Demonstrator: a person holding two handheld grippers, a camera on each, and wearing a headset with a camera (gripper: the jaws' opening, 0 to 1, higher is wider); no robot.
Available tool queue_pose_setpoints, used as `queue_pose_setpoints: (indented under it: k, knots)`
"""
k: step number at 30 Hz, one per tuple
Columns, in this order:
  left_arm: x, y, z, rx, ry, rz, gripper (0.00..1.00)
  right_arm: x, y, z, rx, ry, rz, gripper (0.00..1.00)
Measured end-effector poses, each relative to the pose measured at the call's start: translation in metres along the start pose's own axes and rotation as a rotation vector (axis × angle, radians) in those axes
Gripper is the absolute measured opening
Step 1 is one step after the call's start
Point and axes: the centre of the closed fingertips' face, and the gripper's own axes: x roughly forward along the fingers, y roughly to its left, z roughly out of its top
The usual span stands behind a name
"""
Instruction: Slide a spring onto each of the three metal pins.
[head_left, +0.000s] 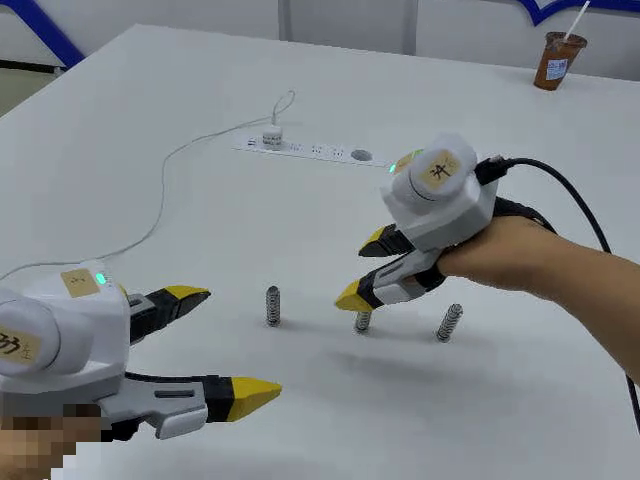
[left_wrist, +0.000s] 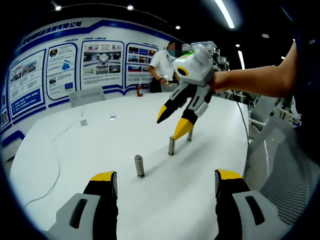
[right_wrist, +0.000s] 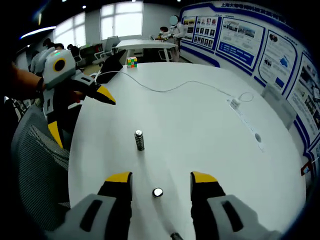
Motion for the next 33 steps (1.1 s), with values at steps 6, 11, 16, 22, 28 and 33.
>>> queue_pose_setpoints:
  k: [6,11,16,22,28,33]
  knots:
    - [0.002,0.002,-0.001,-0.002,0.004,0.002,0.82,-0.016,-0.010,-0.013,0.057,-0.049,-0.053,0.51]
    - [0.004,0.003,0.001,-0.003,0.000,0.001,0.82,-0.032,-0.015,-0.022,0.084,-0.095,-0.095,0.54]
    - [0.005,0.004,0.003,-0.005,-0.003,0.003,0.82,-0.048,-0.022,-0.036,0.139,-0.140,-0.136,0.58]
    - [0.005,0.004,0.002,-0.007,-0.002,0.004,0.82,-0.063,-0.024,-0.061,0.177,-0.144,-0.170,0.61]
    - [0.005,0.003,0.000,-0.010,0.002,0.002,0.82,-0.077,-0.018,-0.079,0.214,-0.181,-0.191,0.61]
    - [0.004,0.002,-0.002,-0.011,0.005,0.002,0.82,-0.080,-0.007,-0.093,0.218,-0.191,-0.191,0.62]
